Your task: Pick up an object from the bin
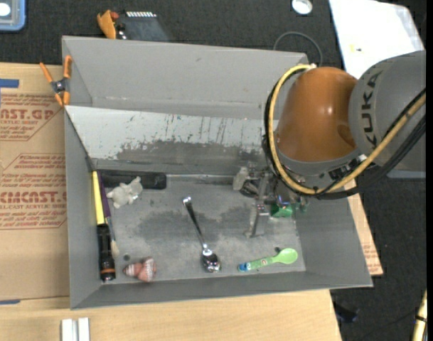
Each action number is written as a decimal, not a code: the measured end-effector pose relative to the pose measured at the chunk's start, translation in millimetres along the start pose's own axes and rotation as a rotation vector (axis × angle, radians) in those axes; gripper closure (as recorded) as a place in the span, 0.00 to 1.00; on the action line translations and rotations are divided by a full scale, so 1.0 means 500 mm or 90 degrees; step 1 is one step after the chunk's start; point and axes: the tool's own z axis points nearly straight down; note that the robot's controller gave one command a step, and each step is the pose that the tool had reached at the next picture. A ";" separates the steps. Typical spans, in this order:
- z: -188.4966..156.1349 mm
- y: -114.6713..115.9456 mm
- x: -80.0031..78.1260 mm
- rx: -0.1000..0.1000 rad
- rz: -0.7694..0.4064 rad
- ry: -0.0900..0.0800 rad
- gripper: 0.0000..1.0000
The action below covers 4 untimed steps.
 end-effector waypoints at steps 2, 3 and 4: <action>0.086 -0.140 0.030 0.000 -0.220 0.000 0.00; 0.129 -0.191 -0.087 0.000 -0.062 0.001 0.00; 0.191 -0.231 -0.034 0.003 -0.318 -0.007 0.00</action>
Offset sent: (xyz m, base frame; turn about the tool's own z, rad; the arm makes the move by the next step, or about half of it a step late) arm -0.0151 -0.0701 -0.0370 -0.3517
